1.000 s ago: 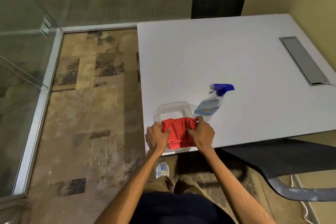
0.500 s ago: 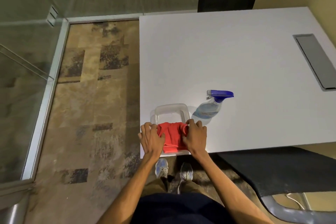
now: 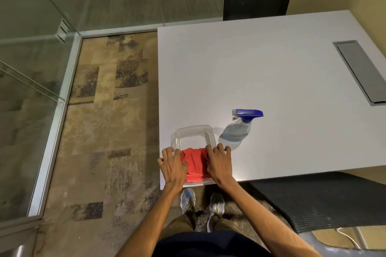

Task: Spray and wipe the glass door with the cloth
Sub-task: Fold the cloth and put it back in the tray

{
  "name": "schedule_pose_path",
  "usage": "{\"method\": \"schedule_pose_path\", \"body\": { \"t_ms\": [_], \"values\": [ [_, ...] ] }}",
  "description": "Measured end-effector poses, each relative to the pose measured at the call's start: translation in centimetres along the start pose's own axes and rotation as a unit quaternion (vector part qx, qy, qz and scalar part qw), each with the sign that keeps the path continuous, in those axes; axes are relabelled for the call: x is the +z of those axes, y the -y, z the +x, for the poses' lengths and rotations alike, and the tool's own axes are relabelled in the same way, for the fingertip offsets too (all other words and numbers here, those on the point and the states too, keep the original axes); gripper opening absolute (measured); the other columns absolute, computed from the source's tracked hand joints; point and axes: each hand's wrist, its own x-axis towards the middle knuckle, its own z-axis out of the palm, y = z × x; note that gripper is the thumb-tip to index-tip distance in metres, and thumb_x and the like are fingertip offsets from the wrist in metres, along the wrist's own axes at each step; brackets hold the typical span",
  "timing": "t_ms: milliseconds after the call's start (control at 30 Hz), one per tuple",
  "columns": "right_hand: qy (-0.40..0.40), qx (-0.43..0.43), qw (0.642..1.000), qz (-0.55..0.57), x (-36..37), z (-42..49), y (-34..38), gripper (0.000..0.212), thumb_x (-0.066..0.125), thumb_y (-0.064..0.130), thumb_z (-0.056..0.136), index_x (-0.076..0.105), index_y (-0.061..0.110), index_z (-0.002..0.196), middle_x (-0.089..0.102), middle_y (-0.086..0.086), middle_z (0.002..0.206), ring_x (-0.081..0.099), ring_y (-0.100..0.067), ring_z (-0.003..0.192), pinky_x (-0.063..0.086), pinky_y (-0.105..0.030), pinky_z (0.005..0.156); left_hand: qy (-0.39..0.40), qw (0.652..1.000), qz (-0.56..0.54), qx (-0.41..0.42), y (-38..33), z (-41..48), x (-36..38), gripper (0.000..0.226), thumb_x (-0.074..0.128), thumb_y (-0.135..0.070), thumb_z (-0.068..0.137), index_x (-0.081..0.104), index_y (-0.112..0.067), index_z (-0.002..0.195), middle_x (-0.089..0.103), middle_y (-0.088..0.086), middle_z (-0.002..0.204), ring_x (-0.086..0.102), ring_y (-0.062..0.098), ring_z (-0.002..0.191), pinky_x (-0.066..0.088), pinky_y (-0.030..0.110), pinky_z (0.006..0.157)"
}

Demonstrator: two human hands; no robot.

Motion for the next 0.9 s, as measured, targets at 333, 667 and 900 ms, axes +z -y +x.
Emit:
{"method": "schedule_pose_path", "body": {
  "t_ms": [333,667,900],
  "values": [
    [0.087,-0.018,0.996,-0.023,1.2,0.5,0.2,0.056,0.086,0.013,0.046,0.060,0.015,0.096,0.067,-0.011,0.105,0.056,-0.031,0.105,0.052,-0.054,0.089,0.026,0.997,0.077,0.014,0.6,0.0,1.2,0.045,0.068,-0.050,0.083,0.061,-0.024,0.119,0.055,0.001,0.118,0.048,0.021,0.112,0.039,0.038,0.088],
    [-0.059,0.002,0.987,0.153,-1.6,-1.8,-1.8,0.032,0.054,0.040,0.088,0.059,0.026,0.116,0.058,0.001,0.126,0.045,-0.022,0.126,0.036,-0.046,0.097,-0.034,0.998,-0.046,0.007,-0.3,0.2,0.6,0.056,0.075,-0.046,0.078,0.057,-0.027,0.128,0.048,0.012,0.135,0.040,0.028,0.124,0.038,0.048,0.091],
    [-0.223,0.219,0.866,0.390,-7.5,-1.2,-4.6,0.053,0.076,0.038,0.085,0.049,0.017,0.126,0.052,0.002,0.123,0.052,-0.018,0.110,0.043,-0.039,0.096,-0.052,0.968,-0.230,0.084,-6.9,1.7,-2.2,0.051,0.071,-0.031,0.084,0.053,-0.023,0.131,0.049,0.002,0.136,0.040,0.024,0.129,0.032,0.046,0.107]
  ]
}}
